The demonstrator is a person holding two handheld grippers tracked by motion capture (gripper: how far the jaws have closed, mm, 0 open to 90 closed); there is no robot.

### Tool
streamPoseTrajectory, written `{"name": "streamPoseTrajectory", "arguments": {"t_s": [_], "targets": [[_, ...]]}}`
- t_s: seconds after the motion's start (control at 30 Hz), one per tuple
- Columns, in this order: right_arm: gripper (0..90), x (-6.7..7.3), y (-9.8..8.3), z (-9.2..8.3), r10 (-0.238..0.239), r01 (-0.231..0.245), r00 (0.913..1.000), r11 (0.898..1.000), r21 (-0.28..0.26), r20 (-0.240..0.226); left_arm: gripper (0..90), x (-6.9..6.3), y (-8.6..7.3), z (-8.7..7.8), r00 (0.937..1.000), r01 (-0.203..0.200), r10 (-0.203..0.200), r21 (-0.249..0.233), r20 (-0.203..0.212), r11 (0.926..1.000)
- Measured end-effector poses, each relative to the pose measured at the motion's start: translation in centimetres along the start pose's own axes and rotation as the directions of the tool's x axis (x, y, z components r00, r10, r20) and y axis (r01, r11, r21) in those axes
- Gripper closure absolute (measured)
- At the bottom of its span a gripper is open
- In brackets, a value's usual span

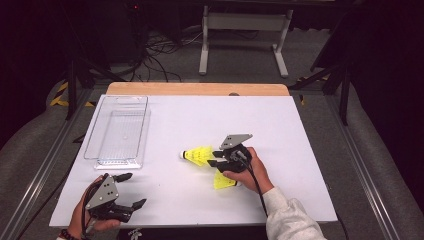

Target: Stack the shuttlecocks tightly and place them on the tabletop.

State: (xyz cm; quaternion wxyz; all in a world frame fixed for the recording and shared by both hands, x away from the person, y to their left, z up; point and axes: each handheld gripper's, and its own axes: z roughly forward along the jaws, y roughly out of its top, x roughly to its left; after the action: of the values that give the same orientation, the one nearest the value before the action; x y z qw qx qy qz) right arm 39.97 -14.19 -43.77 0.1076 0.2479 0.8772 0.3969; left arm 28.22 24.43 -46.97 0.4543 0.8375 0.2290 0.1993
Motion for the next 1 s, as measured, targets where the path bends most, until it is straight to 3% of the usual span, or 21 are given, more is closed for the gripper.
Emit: {"name": "streamPoseTrajectory", "arguments": {"t_s": [0.8,1.0], "targets": [[52.2,0.6,0.2,-2.4,-0.021,0.021,0.9994,1.0,-0.01,0.028,10.6,0.0,0.0,-0.1,1.0,-0.001,0.001,-0.002,0.001,1.0],[44.6,0.7,-0.1,-3.4,-0.013,0.013,0.9991,1.0,-0.003,0.041,10.6,0.0,0.0,-0.1,1.0,-0.001,0.001,-0.003,0.0,1.0]]}}
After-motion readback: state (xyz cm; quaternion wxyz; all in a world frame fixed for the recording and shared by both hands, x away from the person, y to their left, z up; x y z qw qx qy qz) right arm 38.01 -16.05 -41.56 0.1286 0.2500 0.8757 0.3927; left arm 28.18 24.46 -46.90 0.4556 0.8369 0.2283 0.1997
